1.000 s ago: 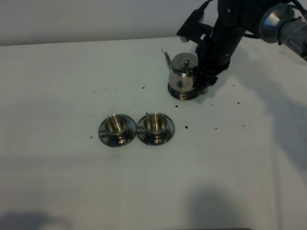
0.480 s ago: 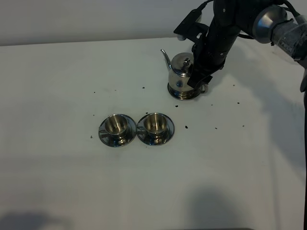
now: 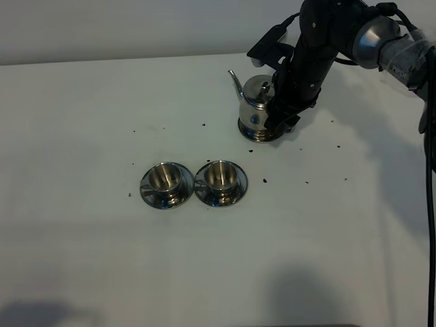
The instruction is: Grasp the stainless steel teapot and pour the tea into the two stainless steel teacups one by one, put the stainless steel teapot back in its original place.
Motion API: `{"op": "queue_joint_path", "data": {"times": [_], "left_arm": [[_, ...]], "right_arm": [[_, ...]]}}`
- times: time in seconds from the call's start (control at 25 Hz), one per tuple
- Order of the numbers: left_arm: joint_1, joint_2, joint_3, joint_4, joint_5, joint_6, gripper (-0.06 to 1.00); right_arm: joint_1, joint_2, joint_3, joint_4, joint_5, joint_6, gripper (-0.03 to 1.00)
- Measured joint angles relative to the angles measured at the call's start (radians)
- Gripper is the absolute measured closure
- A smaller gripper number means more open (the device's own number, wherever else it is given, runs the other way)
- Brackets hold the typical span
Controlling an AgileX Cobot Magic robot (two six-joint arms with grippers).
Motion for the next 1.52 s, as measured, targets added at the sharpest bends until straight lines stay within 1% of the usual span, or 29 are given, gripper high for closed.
{"op": "queue_joint_path", "data": {"times": [0.28,0.6,0.8,0.96,1.24,1.52], "left_arm": [[0.000,0.000,0.000,0.000,0.000,0.000,0.58],[0.000,0.000,0.000,0.000,0.000,0.000,0.58],[0.000,0.000,0.000,0.000,0.000,0.000,0.58],[0.000,0.000,0.000,0.000,0.000,0.000,0.58],[0.000,0.000,0.000,0.000,0.000,0.000,0.58],[0.000,0.000,0.000,0.000,0.000,0.000,0.58]], "right_arm": [[0.000,0.000,-0.002,-0.004,0.007,0.021,0.47],[-0.001,0.000,-0.049,-0.009,0.023,0.043,0.47],[-0.001,0.000,-0.051,-0.012,0.023,0.051,0.47],[-0.001,0.000,-0.051,-0.013,0.019,0.058,0.50],[-0.001,0.005,-0.051,-0.013,0.014,0.060,0.59],[-0.001,0.012,-0.051,-0.013,0.019,0.061,0.60]]}}
